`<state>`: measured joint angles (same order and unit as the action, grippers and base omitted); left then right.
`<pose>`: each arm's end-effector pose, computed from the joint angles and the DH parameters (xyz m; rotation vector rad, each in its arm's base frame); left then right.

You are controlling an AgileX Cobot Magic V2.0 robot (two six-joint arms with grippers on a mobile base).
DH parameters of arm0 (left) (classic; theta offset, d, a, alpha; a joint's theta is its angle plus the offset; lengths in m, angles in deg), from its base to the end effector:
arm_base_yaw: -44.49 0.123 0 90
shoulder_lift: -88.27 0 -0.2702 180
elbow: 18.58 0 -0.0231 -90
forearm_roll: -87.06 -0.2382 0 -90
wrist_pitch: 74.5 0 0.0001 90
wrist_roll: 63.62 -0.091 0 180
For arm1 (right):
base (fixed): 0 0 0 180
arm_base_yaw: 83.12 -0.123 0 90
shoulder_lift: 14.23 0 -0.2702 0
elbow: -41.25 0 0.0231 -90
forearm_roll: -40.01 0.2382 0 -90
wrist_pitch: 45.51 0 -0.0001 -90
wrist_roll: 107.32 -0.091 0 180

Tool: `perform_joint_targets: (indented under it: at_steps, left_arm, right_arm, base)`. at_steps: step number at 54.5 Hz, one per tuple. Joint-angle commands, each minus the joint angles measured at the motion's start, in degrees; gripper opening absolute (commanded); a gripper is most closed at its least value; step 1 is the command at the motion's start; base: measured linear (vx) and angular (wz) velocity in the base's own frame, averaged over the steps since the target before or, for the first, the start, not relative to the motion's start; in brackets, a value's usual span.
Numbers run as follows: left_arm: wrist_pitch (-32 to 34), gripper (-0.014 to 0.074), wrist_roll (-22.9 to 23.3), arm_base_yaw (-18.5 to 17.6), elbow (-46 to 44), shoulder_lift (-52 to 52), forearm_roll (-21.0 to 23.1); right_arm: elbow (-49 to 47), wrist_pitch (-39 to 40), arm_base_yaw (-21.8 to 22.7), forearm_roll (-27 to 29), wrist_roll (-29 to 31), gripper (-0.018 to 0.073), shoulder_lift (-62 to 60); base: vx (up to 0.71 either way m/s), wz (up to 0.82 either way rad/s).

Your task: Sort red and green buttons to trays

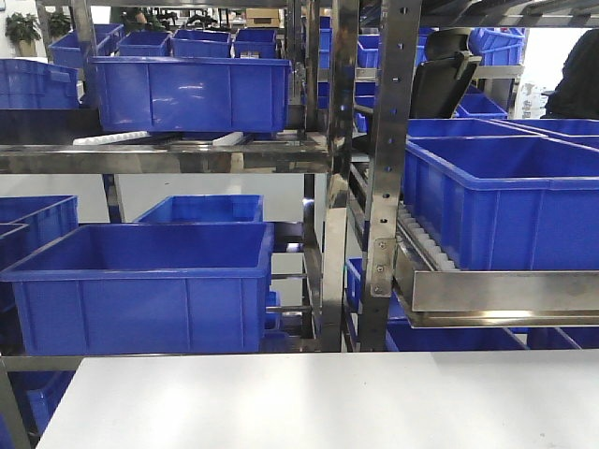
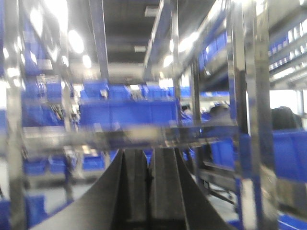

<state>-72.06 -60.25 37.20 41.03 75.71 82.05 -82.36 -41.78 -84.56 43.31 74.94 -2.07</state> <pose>0.0410 -0.0056 0.3081 0.0980 1.2137 -0.0885 0.0315 0.0005 0.3271 -0.0007 1.1315 0.0363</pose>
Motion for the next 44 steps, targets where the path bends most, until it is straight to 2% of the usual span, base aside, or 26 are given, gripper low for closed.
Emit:
perform_joint_targets:
  at_steps: [1,5,12,30,36,44]
  left_arm:
    - [0.47,-0.0006,-3.82,0.03,-12.01,-8.57,-1.20]
    - [-0.32,-0.0006,-4.28,0.03,-20.21,-17.55,-1.09]
    - [-0.55,-0.0006,-3.37,0.03,-26.11,-27.30,-0.53]
    - [-0.33,0.0026,-3.37,0.03,-26.99,-36.53,-0.69]
    - [-0.26,0.0097,-3.37,0.03,-26.99,-36.97,-0.69]
    - [-0.04,0.0260,-3.68,0.03,-26.99,-36.97,-0.69]
  right_arm:
    - [-12.18,-1.30,0.26,-0.54,1.80,-0.0013,8.85]
    - [-21.01,-4.33,0.26,-1.45,1.80,-0.0013,17.75]
    - [-28.33,-5.06,0.26,-2.89,1.80,-0.0013,27.27]
    - [-29.52,-5.98,0.26,-2.62,1.55,0.0003,37.45]
    - [-29.52,-7.32,0.26,-2.70,1.61,0.0064,37.71]
    - [-29.52,-7.55,0.26,-2.70,1.77,0.0252,37.71]
  base:
    - [0.00,0.00]
    - [0.00,0.00]
    - [0.00,0.00]
    - [0.00,0.00]
    - [0.00,0.00]
    - [0.00,0.00]
